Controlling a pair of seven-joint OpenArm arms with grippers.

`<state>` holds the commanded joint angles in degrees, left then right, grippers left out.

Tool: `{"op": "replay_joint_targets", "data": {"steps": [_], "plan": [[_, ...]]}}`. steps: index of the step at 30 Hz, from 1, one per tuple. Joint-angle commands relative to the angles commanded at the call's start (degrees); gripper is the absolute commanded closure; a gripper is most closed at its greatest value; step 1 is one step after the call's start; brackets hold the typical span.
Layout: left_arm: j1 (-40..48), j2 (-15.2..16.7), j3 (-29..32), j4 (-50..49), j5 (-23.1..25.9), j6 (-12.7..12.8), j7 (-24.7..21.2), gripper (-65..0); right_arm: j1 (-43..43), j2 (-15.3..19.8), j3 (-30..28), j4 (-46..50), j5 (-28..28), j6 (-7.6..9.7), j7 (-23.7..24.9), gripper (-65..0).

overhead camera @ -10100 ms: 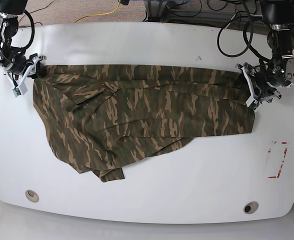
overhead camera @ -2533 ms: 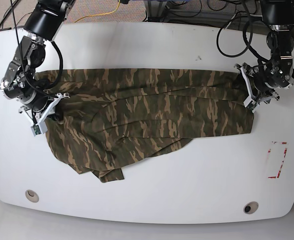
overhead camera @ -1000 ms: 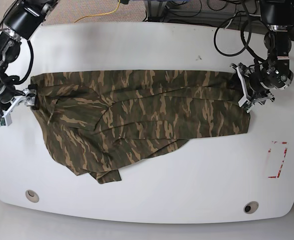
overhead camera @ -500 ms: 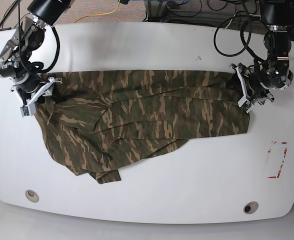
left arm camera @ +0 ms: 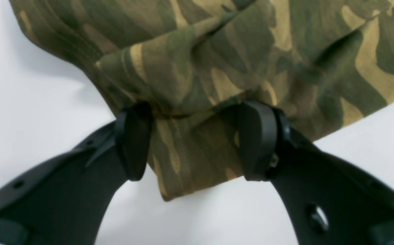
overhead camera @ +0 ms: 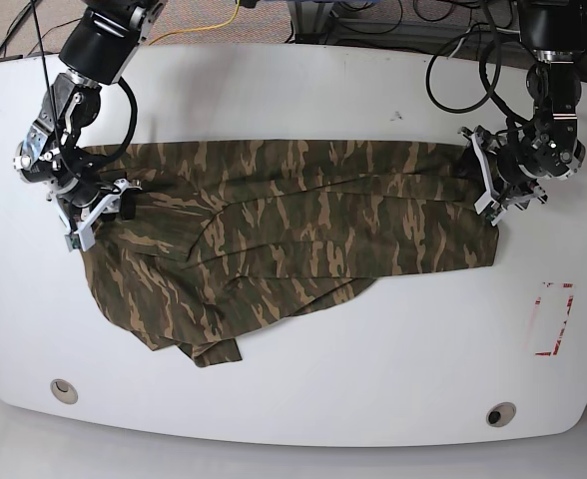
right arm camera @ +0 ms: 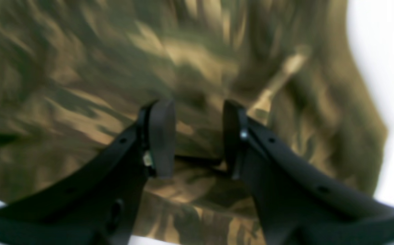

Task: Layout the t-shirt on the table in an organized manner, then fold the t-shirt properly
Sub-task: 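Drag the shirt edge with both grippers toward the robot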

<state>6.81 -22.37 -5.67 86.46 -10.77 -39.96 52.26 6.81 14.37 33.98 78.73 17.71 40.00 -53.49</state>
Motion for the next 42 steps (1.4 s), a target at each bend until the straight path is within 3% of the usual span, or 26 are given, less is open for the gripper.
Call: {"op": "replay_joint_targets", "data": {"steps": [4,15,22,25,35,42], "plan": [[0.00,0.00,0.00,0.00,0.00,0.00,0.00,-37.9,-0.35,0.70,0.09,0.53,0.26,0.00,-0.26,-20.8],[0.26,0.00,-0.18,7.21,-0.18,0.00,0.35,-37.9,-4.75,0.62,0.53,24.26,8.35,0.00,-14.86,-20.5],[0.00,1.93,-0.79,10.73,-0.18,0.00,2.73,-37.9,-8.70,0.53,0.53,26.73,8.09,0.00,-15.21,-20.3],[0.00,1.93,-1.05,10.46,-0.09,0.00,2.73,-37.9,-9.76,0.53,0.53,24.09,8.09,0.00,-13.36,-20.3],[0.00,3.16,-0.88,8.53,0.09,0.00,2.73,-37.9,-11.16,3.87,0.18,4.75,8.18,0.00,1.23,-20.3],[0.09,3.08,-1.05,3.78,0.09,0.00,0.79,-37.9,-11.43,5.54,0.09,-1.32,8.26,0.00,6.42,-20.3]]}}
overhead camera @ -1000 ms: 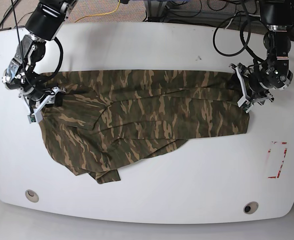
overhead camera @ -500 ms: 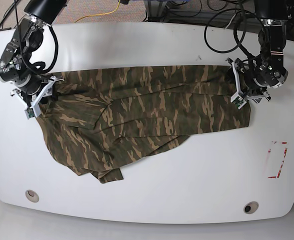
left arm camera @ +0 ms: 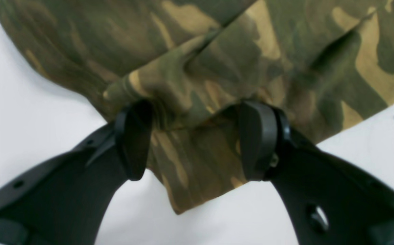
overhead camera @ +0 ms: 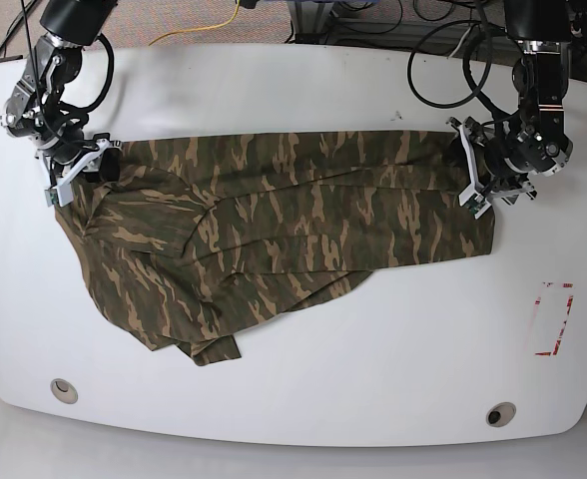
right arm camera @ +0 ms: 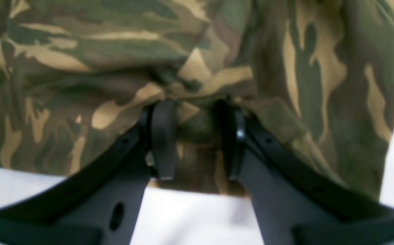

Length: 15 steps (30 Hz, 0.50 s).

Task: Layout the t-shirt on the table in an organized manner, then fold the t-shirt properly
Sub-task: 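Drag the shirt edge with both grippers toward the robot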

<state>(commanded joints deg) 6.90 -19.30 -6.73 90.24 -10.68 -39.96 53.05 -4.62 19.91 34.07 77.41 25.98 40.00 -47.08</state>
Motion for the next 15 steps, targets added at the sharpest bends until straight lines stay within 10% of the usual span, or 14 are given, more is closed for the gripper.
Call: {"op": "replay_joint_targets", "data": {"steps": [15], "plan": [[3.60,-2.90,-0.18,0.62,-0.18,0.00,-0.53,-37.9,-11.69,-3.60,0.18,11.60,0.26,0.00,-2.55,-20.1]]}}
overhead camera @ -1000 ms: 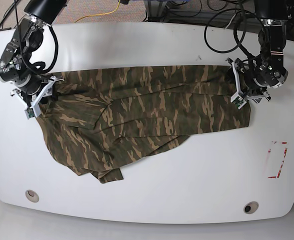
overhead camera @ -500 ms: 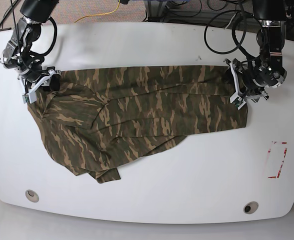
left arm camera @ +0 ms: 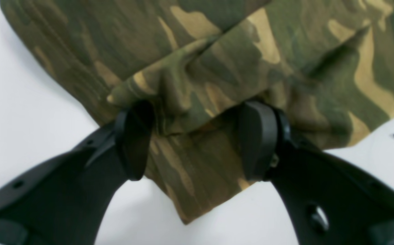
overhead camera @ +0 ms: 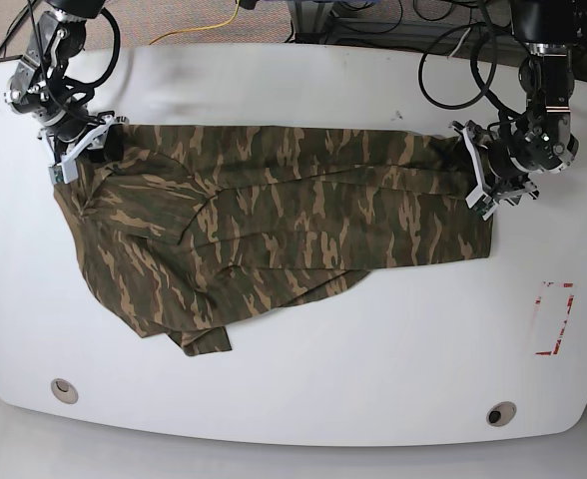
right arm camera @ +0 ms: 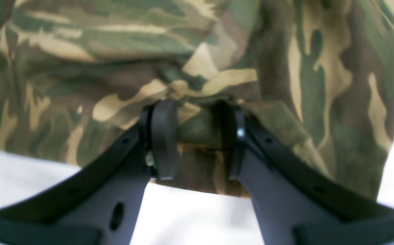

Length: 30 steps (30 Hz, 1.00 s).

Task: Layout the t-shirt on the table in an organized manner, then fold the t-shirt properly
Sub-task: 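Drag the shirt edge with both grippers toward the robot, then release the shirt edge with the left gripper and move it over the shirt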

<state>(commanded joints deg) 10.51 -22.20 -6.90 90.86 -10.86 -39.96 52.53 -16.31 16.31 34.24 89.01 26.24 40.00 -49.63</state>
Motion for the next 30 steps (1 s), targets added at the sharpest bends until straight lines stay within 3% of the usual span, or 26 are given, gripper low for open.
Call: {"op": "replay_joint_targets", "data": {"steps": [4,11,18,23,30], "plan": [[3.52,-0.18,-0.35,3.78,0.00,0.00,0.00,-37.9,-5.01,-1.85,0.18,4.92,0.00,0.00,-0.18,-20.1],[10.20,-0.18,-6.07,7.82,0.09,-0.04,0.09,-37.9,-11.96,-4.75,0.18,10.46,0.00,0.00,-0.18,-20.1],[15.03,-0.35,-9.49,9.05,0.09,-0.04,0.09,-37.9,-16.35,-4.92,0.26,13.36,0.00,0.00,-0.18,-20.1],[16.70,-2.20,-10.02,10.20,-0.18,-0.04,0.09,-37.9,-17.41,-4.92,0.26,14.95,0.09,0.00,-0.18,-20.1],[16.62,-2.20,-10.20,14.07,-0.18,-0.04,0.09,-37.9,-17.67,-5.01,0.26,17.58,0.18,0.00,-0.26,-20.8]]}}
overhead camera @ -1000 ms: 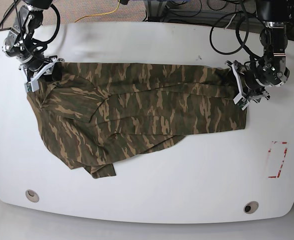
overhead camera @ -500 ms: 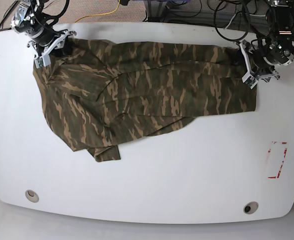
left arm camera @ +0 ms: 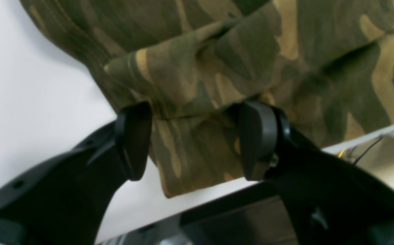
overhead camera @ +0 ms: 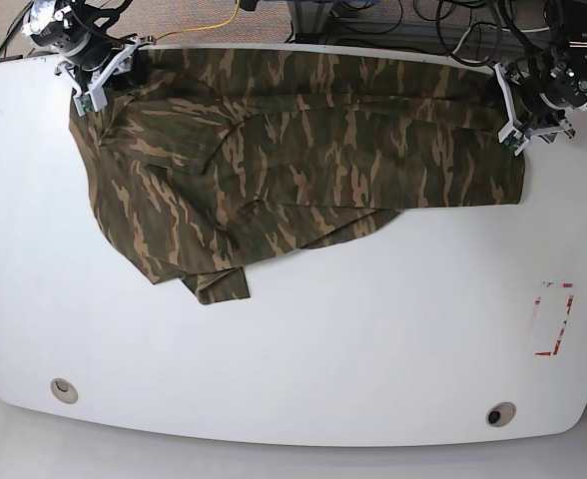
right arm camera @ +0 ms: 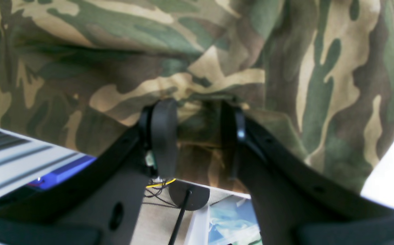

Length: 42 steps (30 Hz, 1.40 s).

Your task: Layout the t-shirt on the table in an organized manner, then fold the t-shirt properly

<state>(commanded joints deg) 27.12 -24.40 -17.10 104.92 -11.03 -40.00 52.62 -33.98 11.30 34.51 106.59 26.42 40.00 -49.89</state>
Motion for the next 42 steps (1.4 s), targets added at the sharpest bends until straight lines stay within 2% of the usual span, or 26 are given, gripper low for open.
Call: {"op": "replay_joint_targets", "data": {"steps": [4,10,14,20,21,24,30,35,37,39,42], "plan": [[-0.62,0.00,0.00,2.81,0.00,0.00,0.88,-37.9,0.35,-1.14,0.00,4.13,0.00,0.00,0.00,-20.8],[-5.71,0.26,0.00,5.36,-0.09,0.00,7.12,-37.9,2.99,-1.41,0.00,8.88,-0.09,0.00,-0.09,-21.2],[-9.23,0.35,-0.09,6.86,-0.09,0.00,8.53,-37.9,7.12,-1.32,0.00,8.97,-0.35,0.00,-1.14,-31.2],[-14.15,0.53,-0.09,7.21,-0.18,0.00,8.62,-38.2,16.79,-1.23,0.00,8.79,-0.62,0.00,-8.79,-49.8],[-15.74,1.41,-0.09,7.12,-0.18,0.00,8.62,-38.3,19.34,-1.23,0.00,8.62,-0.70,0.00,-10.11,-53.3],[-19.34,3.87,-0.09,6.77,0.00,0.00,8.70,-39.2,23.91,-1.14,-0.44,8.00,-1.76,0.00,-12.66,-56.8],[-25.05,8.35,-0.09,5.01,0.18,0.04,10.55,-50.1,30.07,-2.81,-0.97,7.03,-7.12,0.00,-16.97,-56.9],[-30.07,12.31,-0.09,1.05,0.26,0.22,12.31,-50.7,31.03,-3.78,-4.13,6.86,-11.60,0.00,-16.79,-56.9],[-31.56,13.98,-0.09,-0.88,0.26,1.19,12.31,-50.7,30.95,-3.87,-4.92,6.77,-12.22,0.00,-16.70,-56.9],[-33.41,15.82,0.26,-3.52,0.26,3.65,12.22,-50.7,30.68,-3.87,-5.19,6.68,-12.04,0.00,-16.70,-56.9],[-35.96,17.93,1.58,-8.53,0.26,5.85,12.04,-50.7,30.15,-4.22,-5.19,6.59,-12.04,0.00,-16.70,-56.9]]}}
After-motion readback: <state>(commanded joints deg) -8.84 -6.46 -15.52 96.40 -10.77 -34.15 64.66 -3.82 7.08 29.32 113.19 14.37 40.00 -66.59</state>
